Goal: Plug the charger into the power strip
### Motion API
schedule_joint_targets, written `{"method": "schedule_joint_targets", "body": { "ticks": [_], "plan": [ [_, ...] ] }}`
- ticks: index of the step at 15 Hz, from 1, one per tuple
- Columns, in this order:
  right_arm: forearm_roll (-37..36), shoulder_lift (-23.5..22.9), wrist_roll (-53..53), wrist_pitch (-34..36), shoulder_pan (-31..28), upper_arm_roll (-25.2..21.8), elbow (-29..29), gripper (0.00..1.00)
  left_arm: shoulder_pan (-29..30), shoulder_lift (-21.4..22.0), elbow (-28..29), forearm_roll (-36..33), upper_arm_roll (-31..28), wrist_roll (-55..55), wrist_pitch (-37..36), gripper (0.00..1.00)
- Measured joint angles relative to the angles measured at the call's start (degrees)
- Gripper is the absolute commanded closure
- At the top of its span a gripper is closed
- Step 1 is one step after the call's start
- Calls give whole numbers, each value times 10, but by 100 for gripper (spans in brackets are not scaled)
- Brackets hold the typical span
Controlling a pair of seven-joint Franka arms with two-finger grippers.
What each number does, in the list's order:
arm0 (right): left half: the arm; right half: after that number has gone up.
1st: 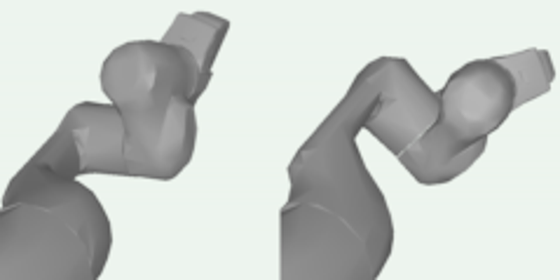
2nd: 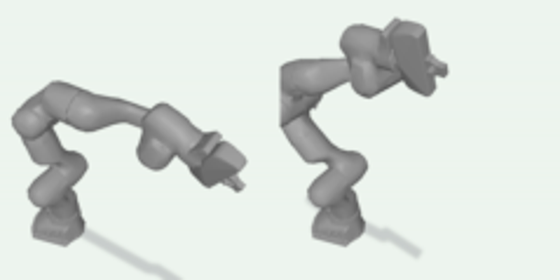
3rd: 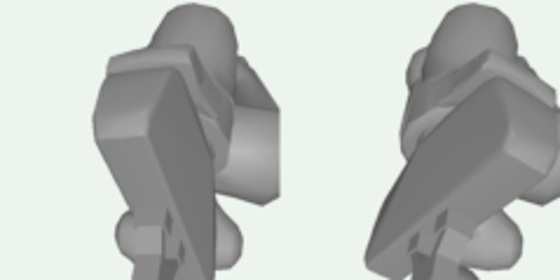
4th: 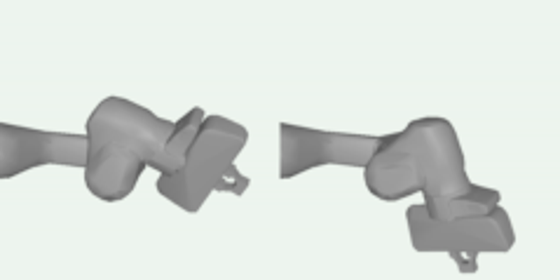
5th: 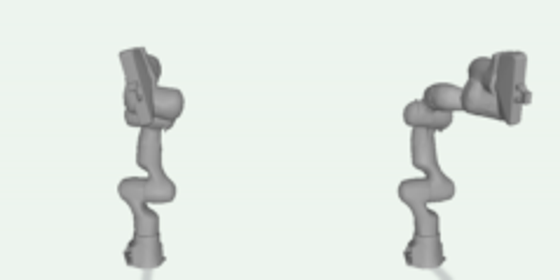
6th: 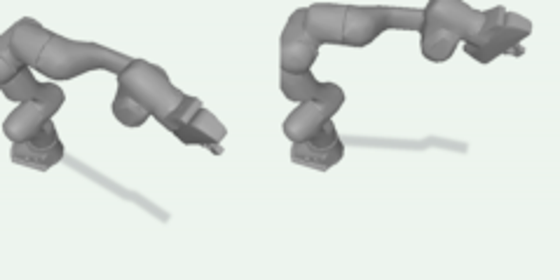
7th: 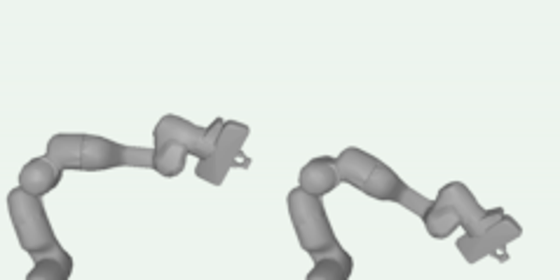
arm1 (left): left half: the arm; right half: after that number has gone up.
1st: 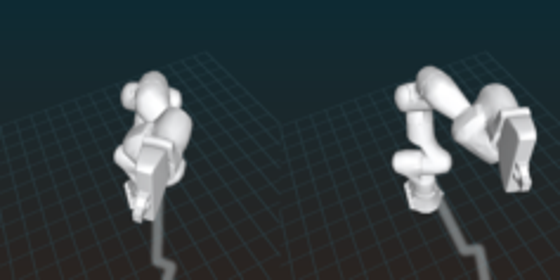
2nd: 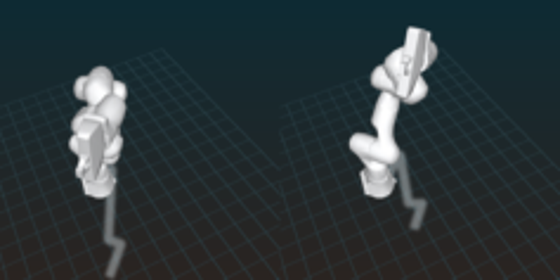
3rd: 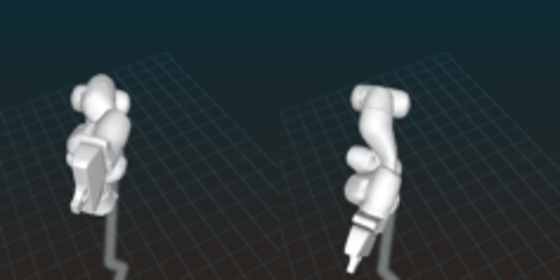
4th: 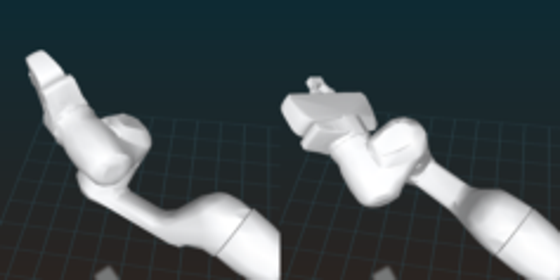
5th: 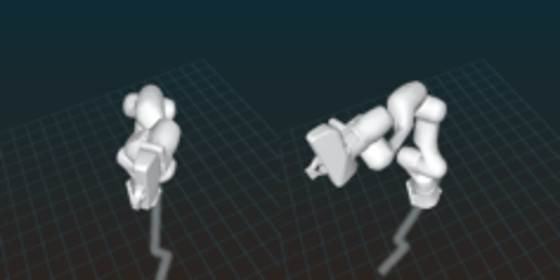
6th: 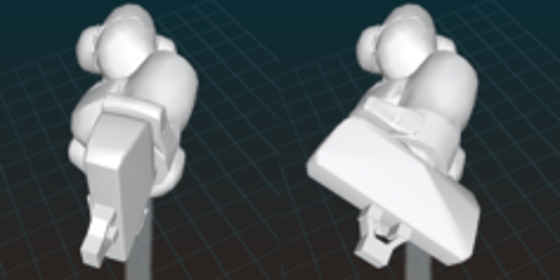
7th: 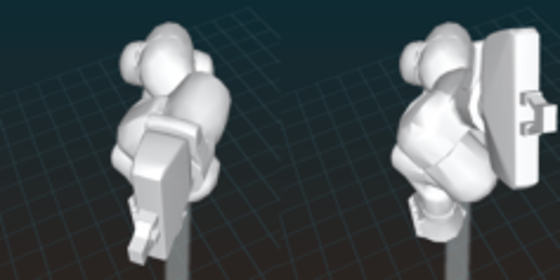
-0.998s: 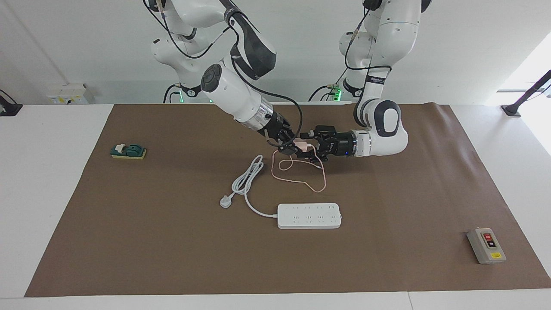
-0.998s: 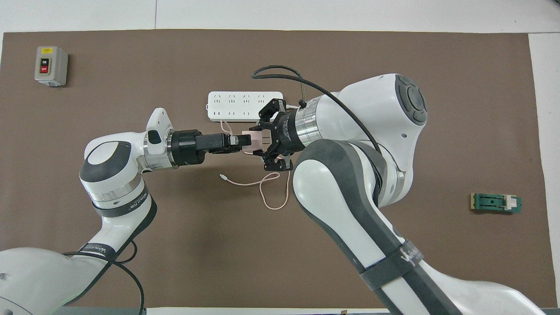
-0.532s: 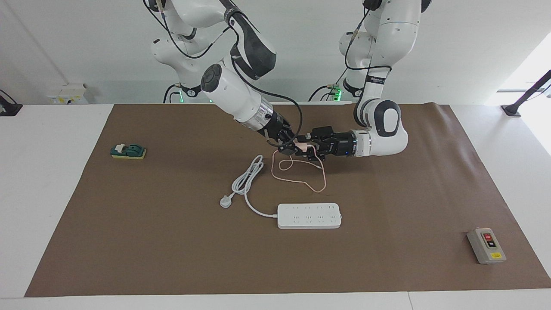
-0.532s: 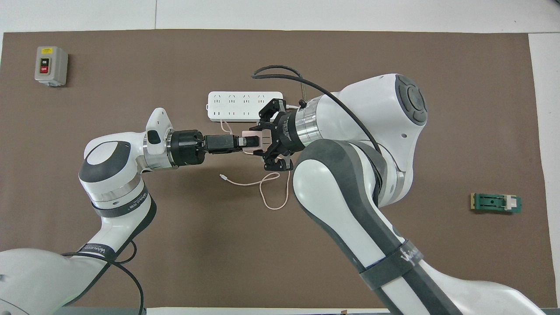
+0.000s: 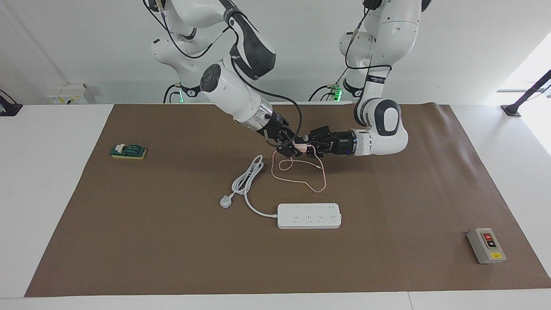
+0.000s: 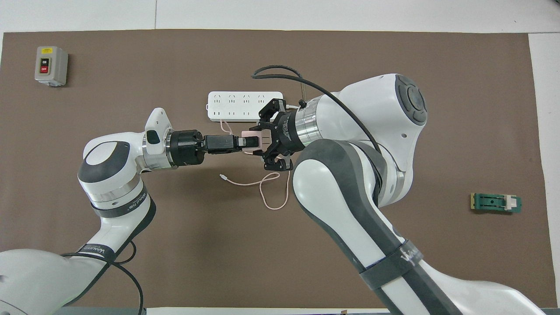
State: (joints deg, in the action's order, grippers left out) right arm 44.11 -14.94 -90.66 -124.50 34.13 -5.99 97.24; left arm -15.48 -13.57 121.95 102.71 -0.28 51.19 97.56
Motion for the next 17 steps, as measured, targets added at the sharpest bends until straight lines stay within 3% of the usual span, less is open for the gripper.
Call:
{"method": "schedule_joint_targets", "body": {
  "ticks": [7,13,17],
  "plan": [
    [0,0,-2,0,-12,-7,-5,0,11,0,-2,-11,-7,-32,3,100],
    [-13,1,-4,32,-92,-10,-23,0,32,6,-57,-115,-10,-134,79,100],
    [-76,4,24,94,-135,-11,-48,0,33,28,-124,-255,-15,-276,108,100]
  ]
}}
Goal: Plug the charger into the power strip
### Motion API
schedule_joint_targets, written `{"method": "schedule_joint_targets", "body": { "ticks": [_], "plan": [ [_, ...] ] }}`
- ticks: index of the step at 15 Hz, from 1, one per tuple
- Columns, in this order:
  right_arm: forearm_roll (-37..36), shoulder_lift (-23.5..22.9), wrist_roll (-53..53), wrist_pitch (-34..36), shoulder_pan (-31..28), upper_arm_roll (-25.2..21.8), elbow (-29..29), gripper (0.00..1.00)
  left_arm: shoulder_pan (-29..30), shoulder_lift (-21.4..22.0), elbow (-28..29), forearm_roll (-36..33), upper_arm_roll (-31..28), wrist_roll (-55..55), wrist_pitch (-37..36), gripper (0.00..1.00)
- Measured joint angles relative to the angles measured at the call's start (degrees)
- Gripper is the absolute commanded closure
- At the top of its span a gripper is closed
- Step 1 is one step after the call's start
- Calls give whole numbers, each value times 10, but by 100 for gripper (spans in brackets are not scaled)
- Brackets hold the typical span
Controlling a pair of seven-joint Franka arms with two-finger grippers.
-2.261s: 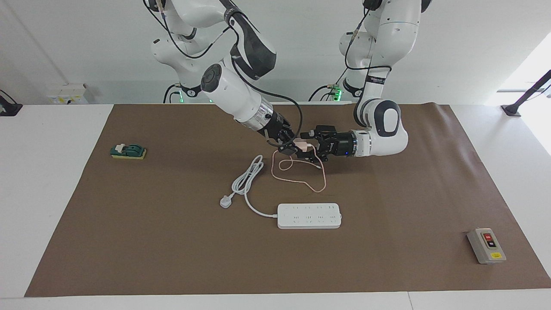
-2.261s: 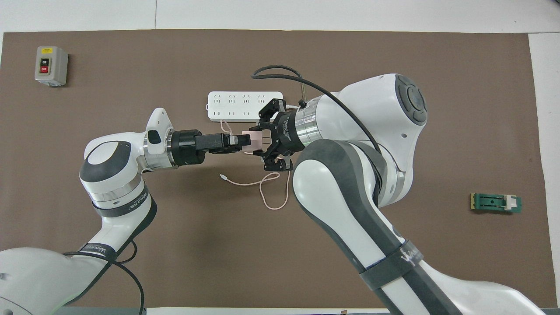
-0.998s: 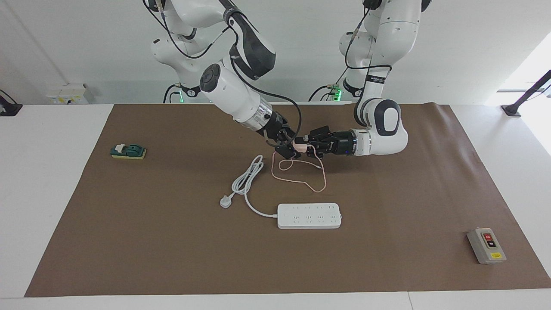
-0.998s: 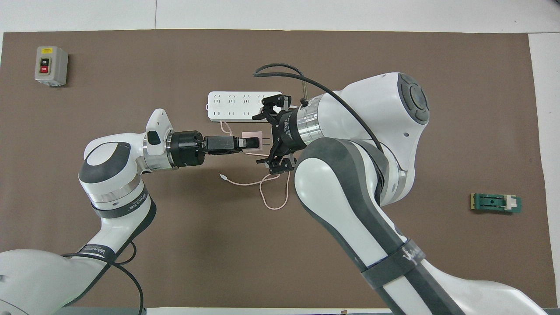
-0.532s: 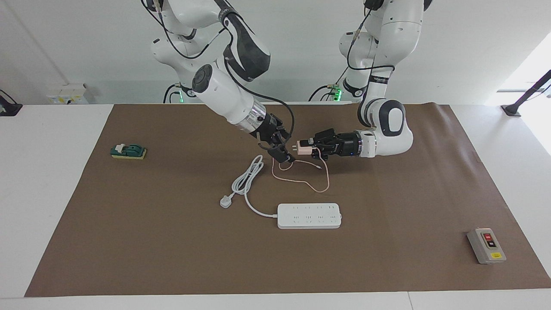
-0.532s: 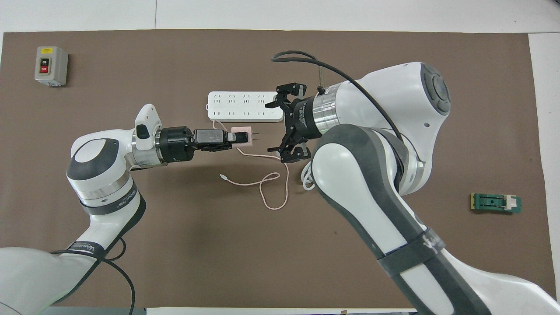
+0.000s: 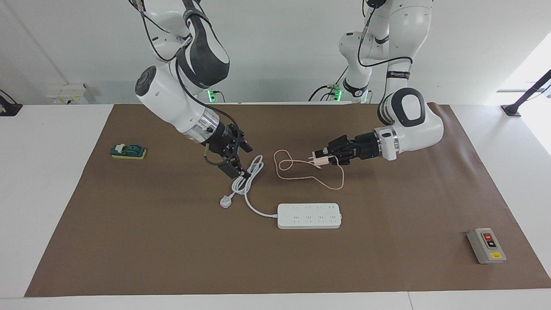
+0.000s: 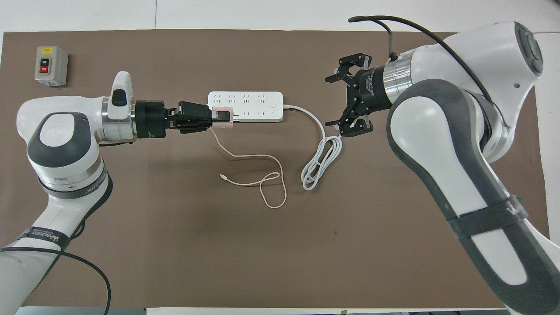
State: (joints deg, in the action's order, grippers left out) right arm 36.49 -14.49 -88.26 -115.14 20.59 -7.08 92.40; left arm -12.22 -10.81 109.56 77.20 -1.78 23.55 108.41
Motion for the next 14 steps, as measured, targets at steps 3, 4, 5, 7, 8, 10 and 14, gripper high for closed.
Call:
{"method": "schedule_joint_targets", "body": {
  "ticks": [3,4,5,7,8,10,14],
  "plan": [
    [-15,4,81,45,-29,0,-8,0,5,19,-78,-145,-7,-142,-13,100],
    [-20,5,116,62,-40,-1,-8,0,9,23,-103,-187,-9,-180,-33,100],
    [-22,6,150,77,-50,-1,-8,0,14,25,-127,-230,-12,-214,-58,100],
    [-29,6,208,97,-64,-1,-8,0,26,26,-173,-317,-20,-266,-117,100],
    [-40,6,235,104,-69,-1,-9,0,32,26,-195,-357,-23,-283,-149,100],
    [-77,8,303,118,-76,-1,-9,0,47,26,-227,-423,-27,-298,-200,100],
    [-148,24,446,157,-91,-1,-10,0,59,26,-238,-502,-28,-299,-225,100]
  ]
}}
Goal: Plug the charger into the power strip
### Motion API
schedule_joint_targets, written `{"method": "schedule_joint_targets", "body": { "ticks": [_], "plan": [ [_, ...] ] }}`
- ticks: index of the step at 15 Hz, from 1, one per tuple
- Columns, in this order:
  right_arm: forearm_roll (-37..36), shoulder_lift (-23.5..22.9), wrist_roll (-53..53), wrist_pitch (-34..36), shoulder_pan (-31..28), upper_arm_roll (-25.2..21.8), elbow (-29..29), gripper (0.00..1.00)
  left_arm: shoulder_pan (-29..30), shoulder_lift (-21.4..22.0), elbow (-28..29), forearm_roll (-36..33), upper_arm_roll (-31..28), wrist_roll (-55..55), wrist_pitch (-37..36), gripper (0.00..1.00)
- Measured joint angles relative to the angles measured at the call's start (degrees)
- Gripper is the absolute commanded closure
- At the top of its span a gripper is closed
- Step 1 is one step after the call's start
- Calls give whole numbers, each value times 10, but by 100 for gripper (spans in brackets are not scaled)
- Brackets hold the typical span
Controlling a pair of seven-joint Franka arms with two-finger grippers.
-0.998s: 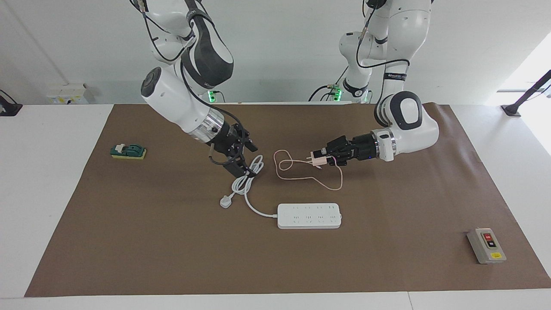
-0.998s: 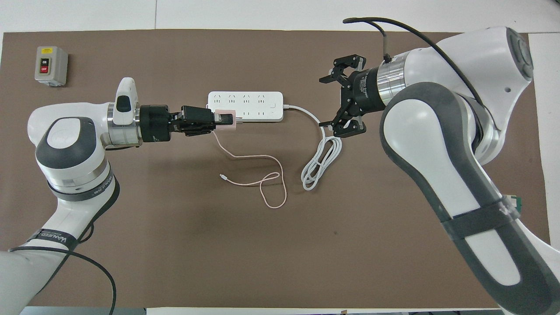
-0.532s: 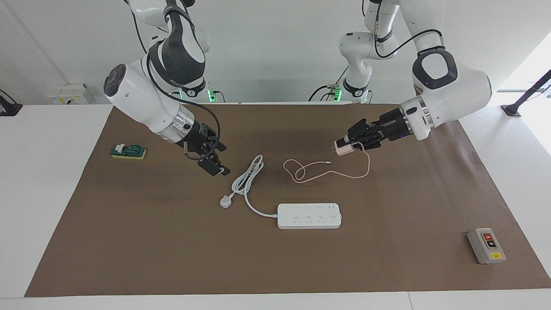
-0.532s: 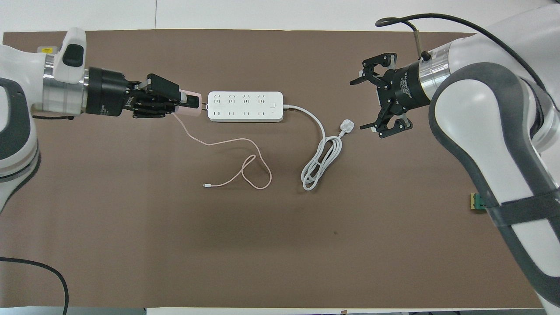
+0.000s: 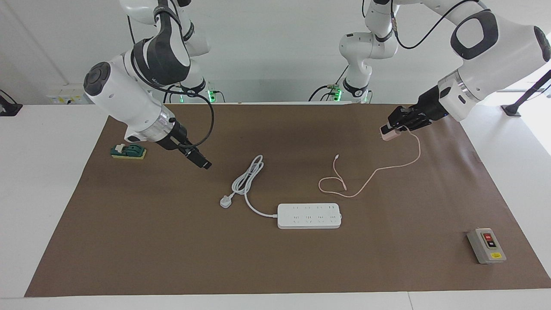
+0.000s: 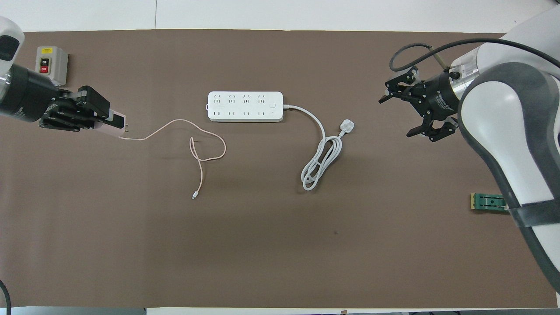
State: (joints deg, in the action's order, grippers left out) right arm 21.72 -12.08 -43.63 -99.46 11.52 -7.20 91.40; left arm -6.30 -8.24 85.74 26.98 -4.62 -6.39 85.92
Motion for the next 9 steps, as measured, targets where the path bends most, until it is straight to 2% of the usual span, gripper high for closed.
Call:
{"method": "schedule_joint_targets", "body": {
  "ticks": [4,9],
  "plan": [
    [-65,18,168,23,-26,0,0,0,0,0,-8,-55,0,-10,1,100],
    [-154,42,381,40,-60,1,0,0,-1,0,-19,-97,3,-132,-1,100]
  ]
}}
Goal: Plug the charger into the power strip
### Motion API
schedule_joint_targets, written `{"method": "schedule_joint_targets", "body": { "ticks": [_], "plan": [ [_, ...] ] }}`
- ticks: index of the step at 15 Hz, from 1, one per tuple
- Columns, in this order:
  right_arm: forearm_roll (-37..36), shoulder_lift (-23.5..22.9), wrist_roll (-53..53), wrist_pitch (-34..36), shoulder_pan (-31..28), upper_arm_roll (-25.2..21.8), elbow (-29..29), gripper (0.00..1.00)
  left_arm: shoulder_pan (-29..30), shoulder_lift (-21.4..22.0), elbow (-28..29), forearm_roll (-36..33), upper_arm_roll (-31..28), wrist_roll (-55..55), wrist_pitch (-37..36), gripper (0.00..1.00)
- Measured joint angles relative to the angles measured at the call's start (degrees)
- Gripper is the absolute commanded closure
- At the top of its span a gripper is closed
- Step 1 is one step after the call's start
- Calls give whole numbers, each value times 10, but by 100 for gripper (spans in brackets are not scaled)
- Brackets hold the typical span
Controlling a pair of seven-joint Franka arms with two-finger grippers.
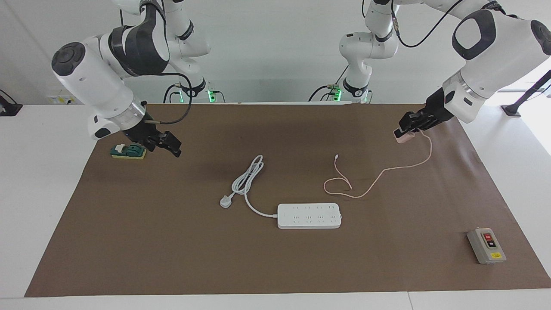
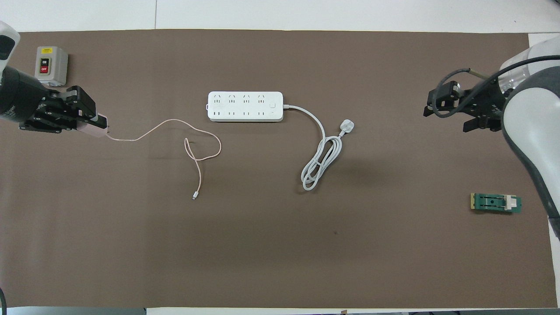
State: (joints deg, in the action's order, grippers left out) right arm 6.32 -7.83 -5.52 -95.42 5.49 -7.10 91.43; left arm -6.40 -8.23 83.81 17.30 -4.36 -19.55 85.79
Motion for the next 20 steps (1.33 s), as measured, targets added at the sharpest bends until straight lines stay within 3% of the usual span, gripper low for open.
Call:
{"method": "schedule_joint_targets", "body": {
  "ticks": [6,11,20],
  "plan": [
    [-69,53,66,58,-29,27,1,0,-26,-1,-8,-94,10,-114,-19,100],
    [-78,91,75,104,-65,60,2,0,-72,-17,-10,-104,12,-348,25,100],
    [-78,93,77,107,-75,63,8,0,-178,-75,-10,-152,14,-785,131,100]
  ]
}}
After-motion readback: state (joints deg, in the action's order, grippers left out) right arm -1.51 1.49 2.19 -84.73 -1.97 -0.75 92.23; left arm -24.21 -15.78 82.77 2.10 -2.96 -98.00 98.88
